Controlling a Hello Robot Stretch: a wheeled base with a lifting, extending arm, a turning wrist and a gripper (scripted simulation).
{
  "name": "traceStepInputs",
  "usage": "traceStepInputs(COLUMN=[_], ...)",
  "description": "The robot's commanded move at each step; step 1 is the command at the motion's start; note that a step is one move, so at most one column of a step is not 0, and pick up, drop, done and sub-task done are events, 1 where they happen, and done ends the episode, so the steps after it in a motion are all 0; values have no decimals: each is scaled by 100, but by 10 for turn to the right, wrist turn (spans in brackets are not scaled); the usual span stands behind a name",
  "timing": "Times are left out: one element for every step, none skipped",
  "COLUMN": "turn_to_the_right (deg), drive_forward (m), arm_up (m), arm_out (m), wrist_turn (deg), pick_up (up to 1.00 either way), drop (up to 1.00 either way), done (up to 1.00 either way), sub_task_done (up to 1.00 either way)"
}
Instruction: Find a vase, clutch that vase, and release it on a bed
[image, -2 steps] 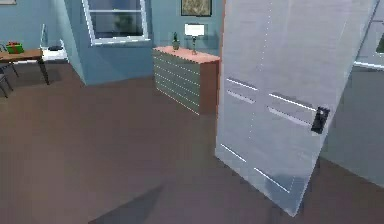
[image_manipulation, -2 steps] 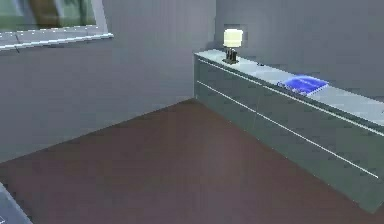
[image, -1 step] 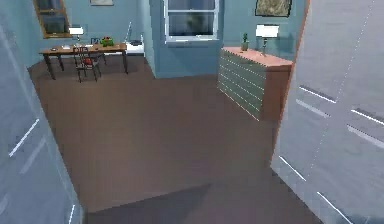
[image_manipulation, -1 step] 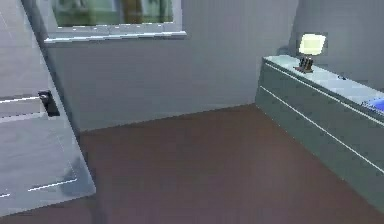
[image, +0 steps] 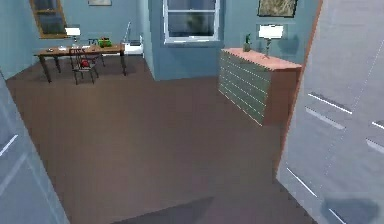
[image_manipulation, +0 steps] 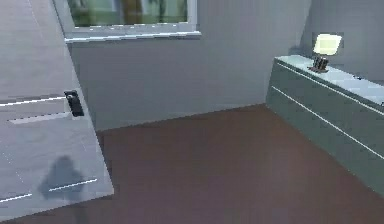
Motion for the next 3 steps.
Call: traceStepInputs(turn_to_the_right=[-150,0,0], drive_forward=[0,100,50], arm_up=[0,0,0], arm_out=[0,0,0], wrist_turn=[0,0,0], pick_up=[0,0,0], drop=[0,0,0], done=[0,0,0], sub_task_done=[0,0,0])
